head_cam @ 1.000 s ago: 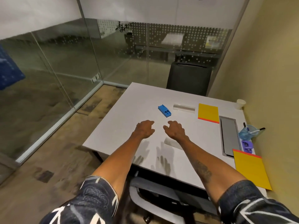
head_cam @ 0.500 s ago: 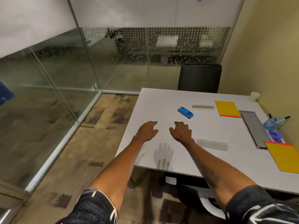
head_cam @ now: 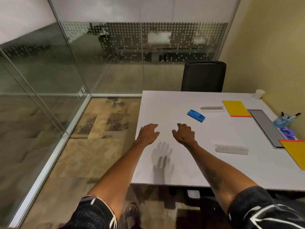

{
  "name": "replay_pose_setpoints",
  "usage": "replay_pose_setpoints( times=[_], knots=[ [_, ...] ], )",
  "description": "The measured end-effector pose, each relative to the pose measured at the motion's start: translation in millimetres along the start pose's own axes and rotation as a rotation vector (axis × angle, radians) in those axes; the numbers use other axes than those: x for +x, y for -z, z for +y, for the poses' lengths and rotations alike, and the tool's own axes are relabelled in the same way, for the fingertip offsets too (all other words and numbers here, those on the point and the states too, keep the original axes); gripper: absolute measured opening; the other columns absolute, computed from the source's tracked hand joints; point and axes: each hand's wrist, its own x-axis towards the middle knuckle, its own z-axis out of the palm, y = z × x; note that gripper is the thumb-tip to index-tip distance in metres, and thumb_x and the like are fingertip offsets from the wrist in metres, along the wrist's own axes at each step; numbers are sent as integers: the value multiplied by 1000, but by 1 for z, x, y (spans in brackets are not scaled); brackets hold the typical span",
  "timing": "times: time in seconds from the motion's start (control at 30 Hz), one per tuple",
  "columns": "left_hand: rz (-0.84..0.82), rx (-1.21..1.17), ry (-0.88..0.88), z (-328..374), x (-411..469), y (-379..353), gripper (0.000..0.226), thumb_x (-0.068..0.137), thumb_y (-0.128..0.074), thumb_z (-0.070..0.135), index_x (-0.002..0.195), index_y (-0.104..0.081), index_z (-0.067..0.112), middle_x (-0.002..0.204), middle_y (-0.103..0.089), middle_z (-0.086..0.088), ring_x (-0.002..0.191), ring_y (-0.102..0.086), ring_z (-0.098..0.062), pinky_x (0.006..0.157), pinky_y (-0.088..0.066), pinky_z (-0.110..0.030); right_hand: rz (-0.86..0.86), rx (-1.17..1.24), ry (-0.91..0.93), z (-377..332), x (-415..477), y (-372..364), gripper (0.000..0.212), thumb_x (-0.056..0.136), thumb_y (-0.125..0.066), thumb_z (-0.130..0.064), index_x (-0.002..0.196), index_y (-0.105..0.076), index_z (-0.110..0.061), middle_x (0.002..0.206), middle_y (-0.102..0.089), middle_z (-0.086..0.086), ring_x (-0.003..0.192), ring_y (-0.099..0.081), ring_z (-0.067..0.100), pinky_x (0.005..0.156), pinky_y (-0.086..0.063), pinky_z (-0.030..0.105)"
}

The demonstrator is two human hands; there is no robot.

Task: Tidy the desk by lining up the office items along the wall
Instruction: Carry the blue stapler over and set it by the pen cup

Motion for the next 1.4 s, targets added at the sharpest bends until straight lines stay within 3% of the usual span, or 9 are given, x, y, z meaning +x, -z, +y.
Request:
replay_pose_setpoints(
  times=[0.33,0.8,0.97,1.2,1.4],
  knots=[
    [-312,163,-146,-67,136,69,59,101,-44,37,154,-24,19,161,-24,-2,149,-20,-23,122,-18,-40,-4,87,-242,-70,113,-17,52,97,-38,-39,142,-38,-14,145,-43,13,131,-40,34,104,-35,48],
    [-398,343,-394,-119,309,139,55,102,-43,32,152,-28,16,159,-29,-7,147,-26,-26,122,-19,-41,78,129,-517,-157,233,-17,47,97,-36,-36,136,-43,-12,138,-47,14,127,-42,35,102,-36,47],
    [-426,311,-506,-133,391,160,55,102,-41,33,153,-26,19,161,-25,-4,149,-21,-24,121,-19,-39,149,175,-648,-186,290,-17,47,98,-36,-35,138,-43,-10,139,-47,14,128,-42,35,103,-36,48],
    [-465,227,-666,-153,485,179,47,101,-44,30,148,-39,22,156,-36,1,144,-31,-21,118,-24,-37,218,206,-823,-222,351,-16,43,97,-38,-33,132,-45,-9,134,-49,14,123,-46,35,98,-39,47],
    [-573,252,-786,-133,543,164,48,101,-45,30,147,-39,21,155,-36,0,144,-31,-21,119,-23,-36,291,288,-953,-217,380,-15,46,98,-39,-33,137,-42,-10,139,-47,14,126,-44,34,101,-37,46]
  ],
)
